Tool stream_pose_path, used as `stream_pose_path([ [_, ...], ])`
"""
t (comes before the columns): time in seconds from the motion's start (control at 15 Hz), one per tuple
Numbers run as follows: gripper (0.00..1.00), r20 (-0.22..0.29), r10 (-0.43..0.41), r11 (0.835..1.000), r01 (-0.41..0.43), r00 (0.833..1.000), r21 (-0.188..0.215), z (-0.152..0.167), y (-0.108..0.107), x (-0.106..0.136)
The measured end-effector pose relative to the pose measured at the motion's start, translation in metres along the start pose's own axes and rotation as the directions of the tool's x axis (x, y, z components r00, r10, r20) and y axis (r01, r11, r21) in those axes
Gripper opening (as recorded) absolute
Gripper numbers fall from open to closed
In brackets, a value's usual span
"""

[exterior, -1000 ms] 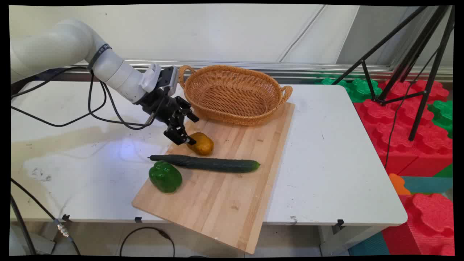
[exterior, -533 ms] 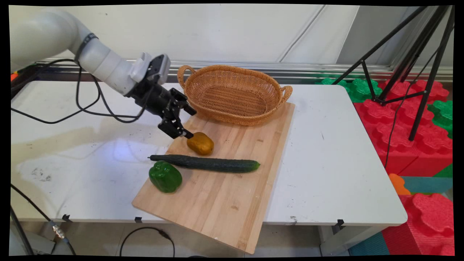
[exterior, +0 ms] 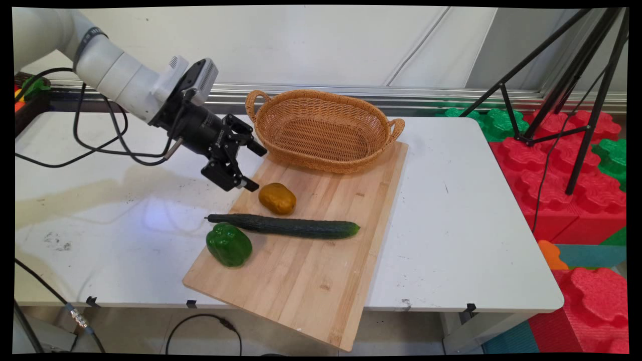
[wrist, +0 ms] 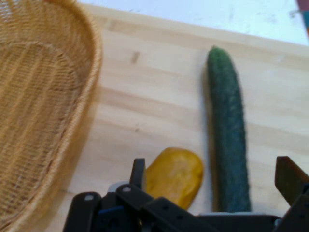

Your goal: Pick up the cucumber from the cutting board

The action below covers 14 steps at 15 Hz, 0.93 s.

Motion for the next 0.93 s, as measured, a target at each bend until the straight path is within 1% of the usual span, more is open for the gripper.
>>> stream_pose_path([
  [0.33, 1.0, -0.011, 0.016, 0.999, -0.017, 1.0, -0.028, 0.003, 0.02, 0.009],
  [0.6, 1.0, -0.001, 0.029, 0.998, -0.029, 1.0, -0.049, 0.026, 0.037, 0.019],
  [0.93, 1.0, 0.024, 0.042, 0.997, -0.04, 0.999, -0.06, 0.059, 0.05, 0.027],
])
